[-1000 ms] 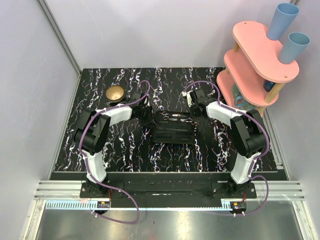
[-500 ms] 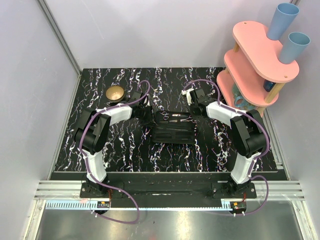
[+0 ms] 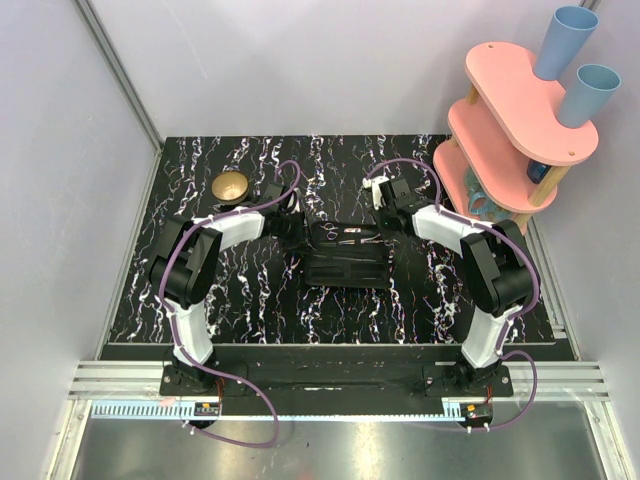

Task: Sort the hair-cutting tools
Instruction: Place the scissors in the hairdressing tool bag.

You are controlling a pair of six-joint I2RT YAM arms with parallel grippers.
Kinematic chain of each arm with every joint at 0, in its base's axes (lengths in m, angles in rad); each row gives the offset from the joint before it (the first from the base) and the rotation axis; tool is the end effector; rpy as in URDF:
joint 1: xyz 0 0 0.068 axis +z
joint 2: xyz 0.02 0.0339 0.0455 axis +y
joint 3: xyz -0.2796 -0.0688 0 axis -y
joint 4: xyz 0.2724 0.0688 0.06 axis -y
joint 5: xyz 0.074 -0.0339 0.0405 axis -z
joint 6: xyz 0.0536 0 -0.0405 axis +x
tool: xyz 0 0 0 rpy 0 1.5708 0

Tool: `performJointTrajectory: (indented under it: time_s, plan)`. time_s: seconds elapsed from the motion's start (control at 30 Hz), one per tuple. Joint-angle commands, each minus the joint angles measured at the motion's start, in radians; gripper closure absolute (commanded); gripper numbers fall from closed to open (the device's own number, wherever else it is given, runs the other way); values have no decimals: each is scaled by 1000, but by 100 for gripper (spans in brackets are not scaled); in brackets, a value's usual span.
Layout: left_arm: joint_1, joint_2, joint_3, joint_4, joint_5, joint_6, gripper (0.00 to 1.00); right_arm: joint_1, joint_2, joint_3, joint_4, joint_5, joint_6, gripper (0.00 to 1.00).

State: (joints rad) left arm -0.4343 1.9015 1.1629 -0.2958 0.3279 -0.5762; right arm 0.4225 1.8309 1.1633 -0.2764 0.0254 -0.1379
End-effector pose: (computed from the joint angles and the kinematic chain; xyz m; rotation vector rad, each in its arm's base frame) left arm 0.3704 -0.1908 0.1317 -0.0697 2.7311 -0.7581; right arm 0.3816 0.1701 0.1588 -0.6859 2.4211 0.0840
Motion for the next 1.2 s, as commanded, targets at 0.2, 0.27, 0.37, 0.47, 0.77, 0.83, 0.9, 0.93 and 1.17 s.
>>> performJointTrajectory:
  time_s: [0.2, 0.27, 0.37, 0.47, 0.77, 0.83, 0.9, 0.93, 1.17]
  plan:
    - [-3, 34, 15, -13, 10, 6, 60, 21, -33, -10, 25, 21, 8, 96]
    - [-1, 34, 15, -11, 10, 6, 60, 22, -28, -5, 23, 21, 9, 94]
    - [-1, 36, 17, -12, 8, 6, 60, 27, -28, 1, 22, 21, 18, 91]
    - [-1, 34, 17, -12, 10, 4, 60, 29, -42, 4, 42, 16, 47, 90]
    - [-1, 31, 15, -11, 5, 4, 60, 30, -48, 84, -36, 110, 342, 65]
    - [-1, 30, 17, -13, 5, 4, 60, 30, -39, 104, -89, 142, 467, 64]
    - [-1, 30, 17, -14, 7, 6, 60, 30, -25, 108, -118, 151, 571, 62]
    - [-1, 30, 17, -14, 7, 4, 60, 32, -22, 110, -127, 156, 602, 62]
    - [-1, 25, 18, -17, 2, 4, 60, 42, 10, 110, -153, 229, 721, 57]
